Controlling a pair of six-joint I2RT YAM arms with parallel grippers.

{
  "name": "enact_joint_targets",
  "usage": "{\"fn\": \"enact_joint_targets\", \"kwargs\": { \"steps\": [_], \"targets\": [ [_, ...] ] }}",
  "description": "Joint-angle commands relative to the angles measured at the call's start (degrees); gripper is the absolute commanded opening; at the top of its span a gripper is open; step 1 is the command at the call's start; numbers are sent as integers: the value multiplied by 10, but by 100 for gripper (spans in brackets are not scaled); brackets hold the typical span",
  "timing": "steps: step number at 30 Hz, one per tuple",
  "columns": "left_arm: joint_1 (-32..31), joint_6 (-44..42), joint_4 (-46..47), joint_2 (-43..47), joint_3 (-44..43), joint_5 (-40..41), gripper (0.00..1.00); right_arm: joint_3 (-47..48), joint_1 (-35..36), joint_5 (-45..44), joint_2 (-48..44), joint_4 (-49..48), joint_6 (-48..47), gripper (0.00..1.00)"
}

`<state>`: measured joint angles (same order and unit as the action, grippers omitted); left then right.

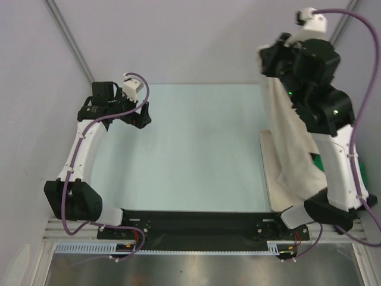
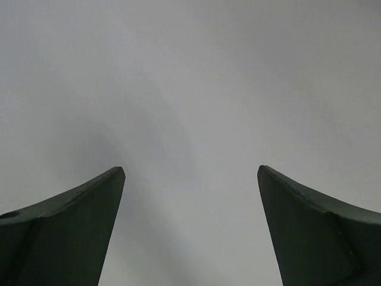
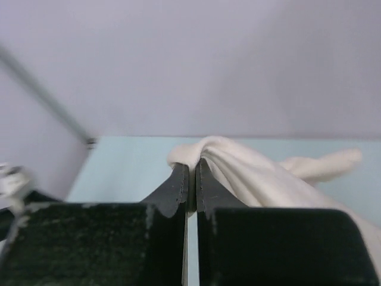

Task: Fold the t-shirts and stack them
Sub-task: Move the tshirt to the center of the board

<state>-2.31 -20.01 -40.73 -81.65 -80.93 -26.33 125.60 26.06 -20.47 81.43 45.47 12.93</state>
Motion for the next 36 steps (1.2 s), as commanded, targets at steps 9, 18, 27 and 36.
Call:
{"fn": "enact_joint_targets", "kwargs": {
  "steps": [9,18,27,36],
  "targets": [
    [88,24,24,56,-5,20,100,87,239,127,80,-244,-90,0],
    [92,9,-79,68,-63,-57,100,-395,93,48,-63,-340,22,0],
    [92,-112,-147,66,-13,-170,100,-573,-66,148,32,-468,12,0],
    [62,-73,14,24,130,31,97,-279,-154,106,254,-255,27,49]
  ]
}}
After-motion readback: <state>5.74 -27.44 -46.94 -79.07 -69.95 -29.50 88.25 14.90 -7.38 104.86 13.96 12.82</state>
